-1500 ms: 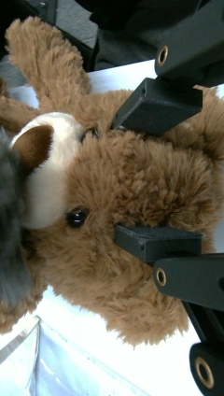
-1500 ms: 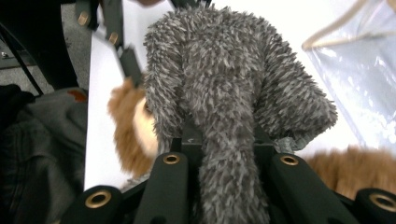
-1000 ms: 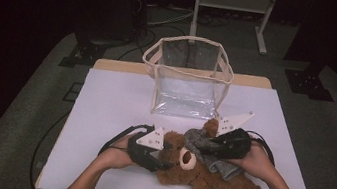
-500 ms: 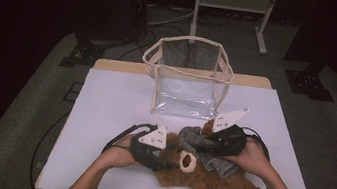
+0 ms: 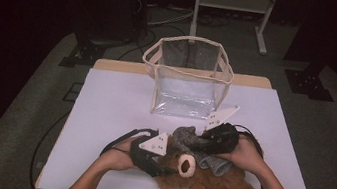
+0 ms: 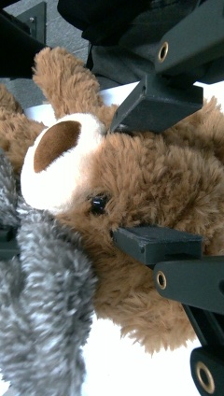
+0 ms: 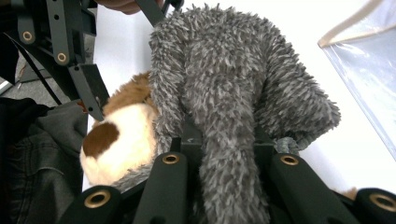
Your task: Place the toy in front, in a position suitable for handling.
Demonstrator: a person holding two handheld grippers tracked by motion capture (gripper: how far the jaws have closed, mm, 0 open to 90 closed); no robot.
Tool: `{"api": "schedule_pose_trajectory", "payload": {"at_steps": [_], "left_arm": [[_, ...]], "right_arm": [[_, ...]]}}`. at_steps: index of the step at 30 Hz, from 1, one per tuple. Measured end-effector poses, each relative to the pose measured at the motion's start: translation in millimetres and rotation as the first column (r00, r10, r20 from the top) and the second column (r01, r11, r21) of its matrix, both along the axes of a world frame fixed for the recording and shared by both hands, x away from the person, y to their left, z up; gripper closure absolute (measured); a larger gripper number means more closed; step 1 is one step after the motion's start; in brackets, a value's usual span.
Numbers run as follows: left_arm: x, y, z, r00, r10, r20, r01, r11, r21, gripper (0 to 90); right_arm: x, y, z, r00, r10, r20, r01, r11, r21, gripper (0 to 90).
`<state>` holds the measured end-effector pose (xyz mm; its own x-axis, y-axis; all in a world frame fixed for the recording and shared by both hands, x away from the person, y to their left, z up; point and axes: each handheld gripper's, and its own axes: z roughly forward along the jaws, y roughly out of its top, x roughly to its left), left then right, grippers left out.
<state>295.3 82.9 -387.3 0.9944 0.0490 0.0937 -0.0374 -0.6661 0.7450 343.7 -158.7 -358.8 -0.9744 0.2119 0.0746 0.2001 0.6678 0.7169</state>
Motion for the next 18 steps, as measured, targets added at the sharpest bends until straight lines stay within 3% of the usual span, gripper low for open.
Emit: {"api": "schedule_pose_trajectory", "payload": {"at_steps": [4, 11, 14, 18], "left_arm": [[-0.9, -2.2, 0.5, 1.0, -0.001, -0.004, 0.001, 0.9999, 0.012, 44.4], [-2.1, -0.8, -2.5, 1.0, 0.0, 0.009, 0.0, 0.9997, 0.024, 42.4], [-0.8, 0.9, -2.8, 1.0, -0.001, 0.007, 0.001, 0.9999, 0.012, 42.6], [-0.5, 0.2, -2.1, 0.9999, -0.003, 0.013, 0.002, 0.9999, 0.012, 42.8]], "right_arm": [[-1.4, 9.0, 4.4, 0.9992, 0.012, 0.038, -0.012, 0.9997, -0.021, 74.2], [15.7, 38.4, -0.7, 0.9992, 0.039, 0.011, -0.039, 0.9987, -0.032, 74.2], [24.0, 33.7, -5.2, 0.9993, 0.02, -0.031, -0.021, 0.9997, -0.012, 74.2], [22.8, 19.5, -5.1, 0.9993, -0.011, -0.035, 0.01, 0.9996, -0.027, 74.3]]}}
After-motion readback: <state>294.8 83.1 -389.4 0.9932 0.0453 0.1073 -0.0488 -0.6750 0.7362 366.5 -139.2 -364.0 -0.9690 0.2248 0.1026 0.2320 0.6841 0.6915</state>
